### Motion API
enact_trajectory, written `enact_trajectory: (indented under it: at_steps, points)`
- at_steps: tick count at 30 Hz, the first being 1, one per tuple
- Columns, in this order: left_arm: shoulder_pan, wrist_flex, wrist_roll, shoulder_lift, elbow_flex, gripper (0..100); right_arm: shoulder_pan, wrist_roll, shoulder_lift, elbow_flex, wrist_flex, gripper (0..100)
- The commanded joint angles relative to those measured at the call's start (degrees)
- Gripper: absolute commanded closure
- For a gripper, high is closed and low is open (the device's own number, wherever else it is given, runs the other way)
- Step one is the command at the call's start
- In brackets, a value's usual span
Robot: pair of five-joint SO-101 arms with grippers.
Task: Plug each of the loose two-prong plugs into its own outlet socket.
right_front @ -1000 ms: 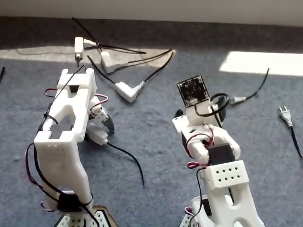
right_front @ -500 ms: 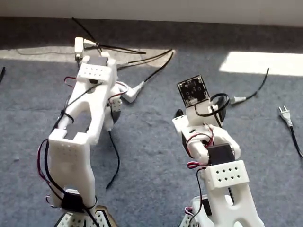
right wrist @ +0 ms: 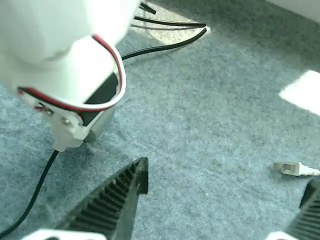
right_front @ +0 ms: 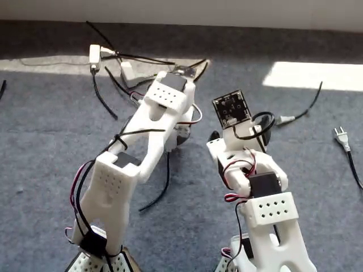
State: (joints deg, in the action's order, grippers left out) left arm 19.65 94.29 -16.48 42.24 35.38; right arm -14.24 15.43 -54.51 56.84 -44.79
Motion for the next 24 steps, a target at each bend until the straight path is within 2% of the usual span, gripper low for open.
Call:
enact_trajectory:
  at_steps: [1,5,10,13,18,24]
  points:
    - [-3.65,-0.70,3.69,7.60,2.24,99,-0.04,0.70,-1.10,-0.22,1.19,55.4]
    - [-8.04,-0.70,10.90,9.80,2.24,99,-0.04,0.70,-1.10,-0.22,1.19,55.4]
    - [-11.82,1.05,15.12,8.31,2.24,98,-0.31,0.70,-1.10,-0.22,1.19,55.4]
    - [-13.05,3.96,18.29,6.37,2.24,89,-0.31,0.70,-1.10,-0.22,1.19,55.4]
    - [-17.89,5.45,18.46,2.68,1.98,72,-0.31,0.70,-1.10,-0.13,1.19,55.4]
    - [-25.10,5.27,18.46,0.84,2.15,67,-0.40,0.70,-1.10,2.33,4.53,55.4]
